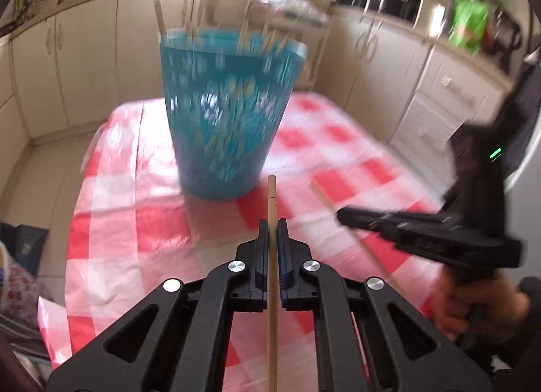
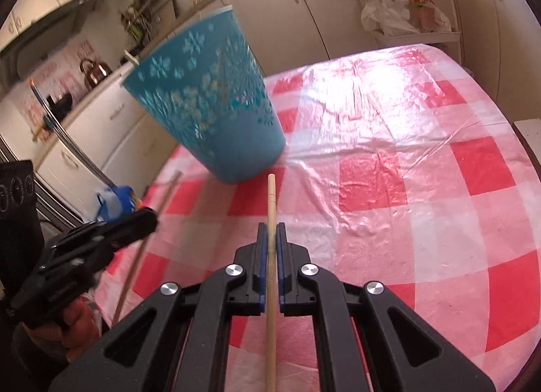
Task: Organize utensils
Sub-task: 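Lift the stick with the left gripper over the teal basket and open it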
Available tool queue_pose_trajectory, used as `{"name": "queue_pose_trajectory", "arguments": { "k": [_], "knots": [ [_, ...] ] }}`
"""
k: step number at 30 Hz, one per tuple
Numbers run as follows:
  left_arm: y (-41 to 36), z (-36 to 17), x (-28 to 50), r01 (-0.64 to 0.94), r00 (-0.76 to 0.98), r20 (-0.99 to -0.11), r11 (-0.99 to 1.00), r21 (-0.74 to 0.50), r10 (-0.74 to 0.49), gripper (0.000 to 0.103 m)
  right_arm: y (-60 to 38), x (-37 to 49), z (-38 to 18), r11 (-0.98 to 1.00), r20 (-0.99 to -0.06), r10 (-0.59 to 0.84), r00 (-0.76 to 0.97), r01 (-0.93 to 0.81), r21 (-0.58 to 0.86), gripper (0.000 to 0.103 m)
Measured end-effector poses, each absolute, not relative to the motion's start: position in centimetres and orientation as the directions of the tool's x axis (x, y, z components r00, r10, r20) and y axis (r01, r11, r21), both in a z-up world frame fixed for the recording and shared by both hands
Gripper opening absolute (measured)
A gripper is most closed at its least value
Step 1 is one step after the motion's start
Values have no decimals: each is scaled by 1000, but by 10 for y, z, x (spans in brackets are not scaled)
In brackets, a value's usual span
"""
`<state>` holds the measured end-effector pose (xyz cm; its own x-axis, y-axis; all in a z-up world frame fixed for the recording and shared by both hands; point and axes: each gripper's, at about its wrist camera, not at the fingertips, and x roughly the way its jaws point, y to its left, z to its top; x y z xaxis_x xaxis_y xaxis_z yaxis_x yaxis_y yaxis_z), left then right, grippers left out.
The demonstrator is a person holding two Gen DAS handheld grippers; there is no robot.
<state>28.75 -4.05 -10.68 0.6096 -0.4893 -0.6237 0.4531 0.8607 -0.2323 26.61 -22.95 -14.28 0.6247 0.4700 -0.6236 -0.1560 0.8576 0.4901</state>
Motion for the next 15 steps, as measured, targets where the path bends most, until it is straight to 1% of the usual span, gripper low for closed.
{"name": "queue_pose_trajectory", "arguments": {
  "k": [3,7,10,15],
  "knots": [
    [-19,-69,289,444,668,-521,846,-293,-531,5,-231,264,-135,846,-597,478,644,-156,509,6],
    [6,-19,302,423,757,-371,836,-349,-538,5,-228,264,-130,837,-582,490,649,-163,522,6],
    [12,10,316,406,809,-287,841,-358,-512,5,-224,263,-131,833,-580,497,646,-167,527,6],
    [11,40,351,380,860,-190,842,-382,-474,5,-226,263,-135,825,-579,504,641,-157,543,6]
  ]
}}
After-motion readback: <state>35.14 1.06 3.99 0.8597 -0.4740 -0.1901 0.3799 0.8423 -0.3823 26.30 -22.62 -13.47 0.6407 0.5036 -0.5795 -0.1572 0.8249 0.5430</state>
